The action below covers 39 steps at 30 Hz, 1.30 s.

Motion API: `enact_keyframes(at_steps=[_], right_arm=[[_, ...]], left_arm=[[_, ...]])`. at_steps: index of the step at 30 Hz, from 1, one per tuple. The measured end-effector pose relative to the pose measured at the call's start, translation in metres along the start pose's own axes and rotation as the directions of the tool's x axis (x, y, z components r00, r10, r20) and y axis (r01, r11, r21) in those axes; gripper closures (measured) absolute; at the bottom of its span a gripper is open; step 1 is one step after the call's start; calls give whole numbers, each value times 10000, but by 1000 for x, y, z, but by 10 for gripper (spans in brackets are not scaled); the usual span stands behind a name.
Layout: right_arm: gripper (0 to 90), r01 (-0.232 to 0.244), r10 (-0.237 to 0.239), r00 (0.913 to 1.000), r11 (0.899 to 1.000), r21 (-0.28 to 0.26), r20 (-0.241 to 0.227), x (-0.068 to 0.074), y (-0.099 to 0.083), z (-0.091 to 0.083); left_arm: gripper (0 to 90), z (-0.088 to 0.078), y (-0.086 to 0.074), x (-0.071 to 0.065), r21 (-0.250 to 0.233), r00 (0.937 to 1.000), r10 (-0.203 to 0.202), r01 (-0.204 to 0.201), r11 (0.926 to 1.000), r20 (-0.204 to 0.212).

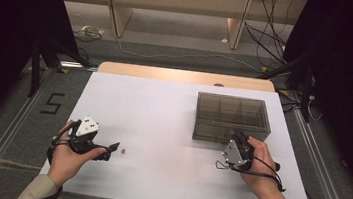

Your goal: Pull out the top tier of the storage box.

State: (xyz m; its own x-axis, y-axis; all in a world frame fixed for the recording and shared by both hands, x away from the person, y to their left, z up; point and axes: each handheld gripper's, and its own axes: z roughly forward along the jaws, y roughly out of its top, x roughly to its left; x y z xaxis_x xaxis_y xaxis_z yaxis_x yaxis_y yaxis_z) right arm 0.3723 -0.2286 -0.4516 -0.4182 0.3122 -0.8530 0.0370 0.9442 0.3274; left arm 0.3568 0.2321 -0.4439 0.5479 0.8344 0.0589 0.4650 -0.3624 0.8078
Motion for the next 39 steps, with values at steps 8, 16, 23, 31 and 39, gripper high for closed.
enact_keyframes(at_steps=[8,16,23,31,39], right_arm=[[792,25,-25,10000,10000,53,-30,1,0,-4],[823,-59,58,9994,10000,-39,-349,0,0,-9],[748,-268,268,9996,9996,35,-79,-3,-1,-7],[738,182,-182,9998,9997,162,-15,1,3,2],[776,268,-275,9993,9992,282,257,2,3,4]], left_arm=[[0,0,0,0,8,10000,12,-12,10000,-9],[0,-1,0,0,-51,10000,-21,21,10000,-28],[0,0,0,1,-15,10000,-30,30,10000,-43],[0,0,-1,1,15,10000,19,-19,10000,-17],[0,1,-1,0,44,10000,50,-49,10000,-13]])
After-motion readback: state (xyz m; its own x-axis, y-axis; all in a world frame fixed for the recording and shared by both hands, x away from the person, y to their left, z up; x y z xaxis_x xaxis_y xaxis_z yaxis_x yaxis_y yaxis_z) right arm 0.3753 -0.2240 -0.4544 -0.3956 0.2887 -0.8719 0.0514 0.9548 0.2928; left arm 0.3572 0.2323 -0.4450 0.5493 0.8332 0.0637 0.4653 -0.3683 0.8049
